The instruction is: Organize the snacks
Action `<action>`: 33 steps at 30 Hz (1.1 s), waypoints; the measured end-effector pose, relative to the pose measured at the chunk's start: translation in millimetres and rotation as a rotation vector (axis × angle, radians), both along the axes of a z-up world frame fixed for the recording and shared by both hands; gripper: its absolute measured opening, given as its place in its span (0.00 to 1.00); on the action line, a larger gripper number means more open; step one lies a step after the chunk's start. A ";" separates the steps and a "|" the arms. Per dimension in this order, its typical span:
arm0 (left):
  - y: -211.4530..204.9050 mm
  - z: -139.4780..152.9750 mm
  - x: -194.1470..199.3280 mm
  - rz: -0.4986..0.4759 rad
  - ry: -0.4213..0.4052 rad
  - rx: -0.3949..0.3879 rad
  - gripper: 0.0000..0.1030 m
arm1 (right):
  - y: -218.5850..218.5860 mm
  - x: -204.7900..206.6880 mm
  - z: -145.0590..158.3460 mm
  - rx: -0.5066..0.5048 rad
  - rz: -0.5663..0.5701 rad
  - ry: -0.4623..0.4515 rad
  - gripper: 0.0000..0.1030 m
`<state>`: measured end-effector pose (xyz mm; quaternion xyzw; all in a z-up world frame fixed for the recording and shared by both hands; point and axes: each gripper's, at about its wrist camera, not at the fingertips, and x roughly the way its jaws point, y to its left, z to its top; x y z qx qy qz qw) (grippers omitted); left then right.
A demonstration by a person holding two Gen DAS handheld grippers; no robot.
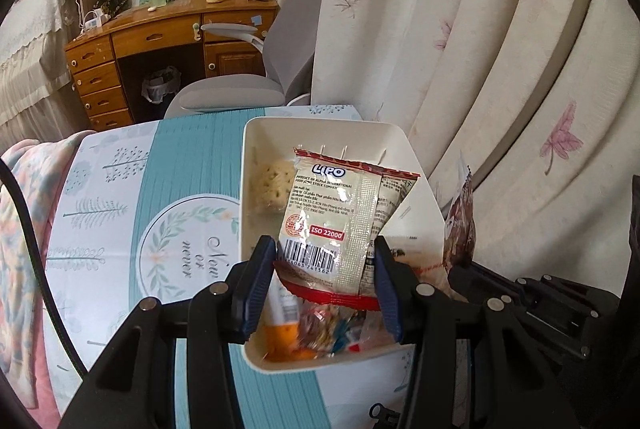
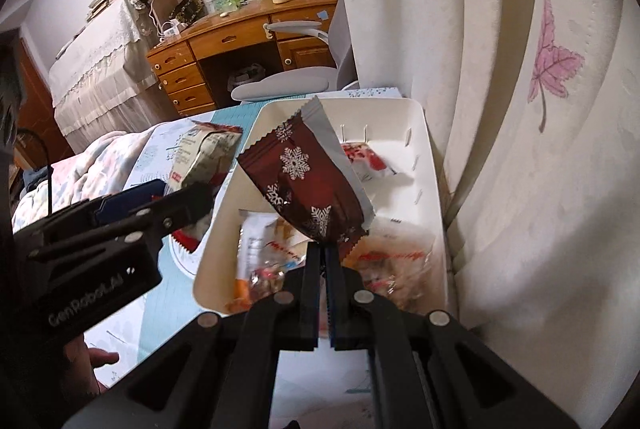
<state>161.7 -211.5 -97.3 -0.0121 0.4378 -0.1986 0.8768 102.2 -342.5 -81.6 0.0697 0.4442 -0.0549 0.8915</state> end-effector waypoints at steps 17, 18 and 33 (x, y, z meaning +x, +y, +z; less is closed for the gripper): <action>-10.0 -18.9 4.5 0.094 0.150 0.137 0.78 | -34.0 -0.6 -13.6 0.073 -0.077 0.019 0.37; -7.0 -20.3 3.5 0.098 0.158 0.141 0.78 | -32.0 -2.7 -14.5 0.069 -0.084 0.028 0.37; 108.3 -17.6 -66.2 0.149 0.202 0.174 0.79 | 49.5 -47.8 -38.4 0.132 -0.150 0.145 0.59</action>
